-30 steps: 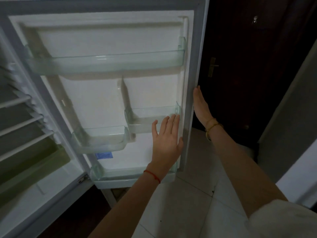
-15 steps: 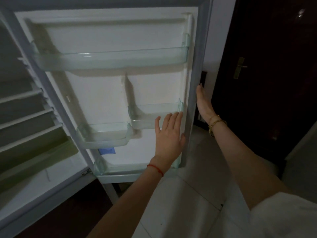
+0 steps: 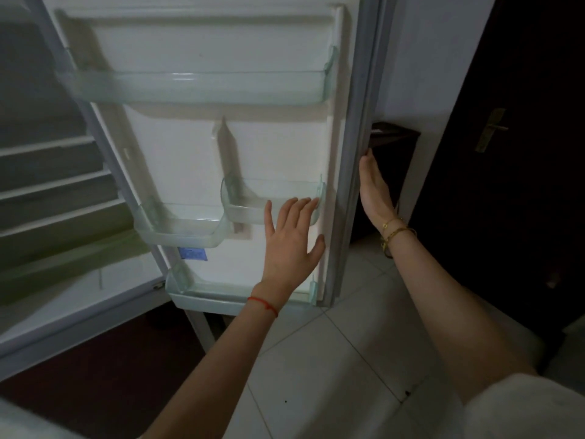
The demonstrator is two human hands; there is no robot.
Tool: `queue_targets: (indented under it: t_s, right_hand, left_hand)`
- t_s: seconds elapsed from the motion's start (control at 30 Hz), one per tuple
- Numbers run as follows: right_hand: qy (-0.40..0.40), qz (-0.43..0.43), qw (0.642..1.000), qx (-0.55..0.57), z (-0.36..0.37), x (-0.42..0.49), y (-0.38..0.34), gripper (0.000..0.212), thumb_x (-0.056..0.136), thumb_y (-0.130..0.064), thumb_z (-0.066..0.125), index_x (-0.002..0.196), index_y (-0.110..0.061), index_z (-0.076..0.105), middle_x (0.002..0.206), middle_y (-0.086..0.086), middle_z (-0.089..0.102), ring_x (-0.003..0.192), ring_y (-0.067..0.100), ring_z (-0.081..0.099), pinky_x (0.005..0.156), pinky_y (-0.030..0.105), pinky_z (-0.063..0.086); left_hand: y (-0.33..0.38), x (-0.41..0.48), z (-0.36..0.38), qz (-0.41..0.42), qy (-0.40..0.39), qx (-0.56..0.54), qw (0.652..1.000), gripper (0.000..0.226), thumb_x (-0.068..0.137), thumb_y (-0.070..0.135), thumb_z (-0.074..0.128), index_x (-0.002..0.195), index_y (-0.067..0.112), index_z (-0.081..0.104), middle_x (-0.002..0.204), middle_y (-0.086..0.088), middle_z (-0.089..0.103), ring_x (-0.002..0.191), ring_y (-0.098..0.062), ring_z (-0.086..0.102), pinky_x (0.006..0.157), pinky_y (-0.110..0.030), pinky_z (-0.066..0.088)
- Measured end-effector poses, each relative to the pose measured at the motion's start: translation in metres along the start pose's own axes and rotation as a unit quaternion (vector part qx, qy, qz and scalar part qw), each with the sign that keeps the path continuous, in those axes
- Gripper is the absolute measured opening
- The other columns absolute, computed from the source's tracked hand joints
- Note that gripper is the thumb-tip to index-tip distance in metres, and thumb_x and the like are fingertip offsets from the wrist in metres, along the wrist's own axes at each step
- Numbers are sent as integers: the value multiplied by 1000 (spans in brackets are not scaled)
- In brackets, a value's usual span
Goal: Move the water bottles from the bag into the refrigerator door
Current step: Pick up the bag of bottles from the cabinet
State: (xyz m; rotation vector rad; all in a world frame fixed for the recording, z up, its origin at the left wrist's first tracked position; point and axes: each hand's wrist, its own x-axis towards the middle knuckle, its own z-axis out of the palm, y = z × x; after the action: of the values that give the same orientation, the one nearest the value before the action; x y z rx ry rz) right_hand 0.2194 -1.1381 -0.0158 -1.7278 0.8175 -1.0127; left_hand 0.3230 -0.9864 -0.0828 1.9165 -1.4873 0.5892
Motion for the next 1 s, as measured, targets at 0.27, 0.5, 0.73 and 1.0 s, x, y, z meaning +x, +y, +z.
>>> queue_targets:
  t_s: [0.27, 0.5, 0.73, 1.0]
  right_hand:
    - [-11, -32, 999, -19, -15, -14, 7, 55, 104, -42, 27, 154, -22, 16, 161, -4, 19, 147, 13, 20, 107, 18, 16]
    - [-9, -62, 998, -28, -45, -50, 15, 52, 104, -40, 28, 153, -22, 21, 160, -5, 22, 146, 9, 21, 110, 19, 17]
    - [-20, -62, 997, -42, -85, -100, 26, 51, 103, -38, 34, 152, -26, 24, 158, -11, 26, 143, 3, 25, 107, 10, 22]
    - [-23, -34, 994, -101, -138, -147, 51, 53, 99, -37, 46, 149, -27, 32, 151, -14, 37, 140, -2, 29, 113, 19, 26]
  left_hand:
    - [12, 2, -10, -30, 3, -69, 997, 59, 89, 34, 57, 145, 17, 45, 145, -1, 50, 141, -22, 40, 124, -53, 4]
    - [41, 1, -20, -28, 25, -191, 981, 57, 93, 23, 61, 146, 13, 43, 145, -2, 49, 139, -18, 41, 122, -46, 24]
    - [74, -10, -21, -13, -15, -246, 969, 58, 92, 16, 64, 146, 9, 43, 145, -3, 51, 137, -18, 44, 116, -26, 33]
    - [100, -12, 4, 42, -108, -254, 960, 62, 93, 19, 65, 148, 10, 39, 147, -6, 48, 138, -18, 44, 114, -17, 30]
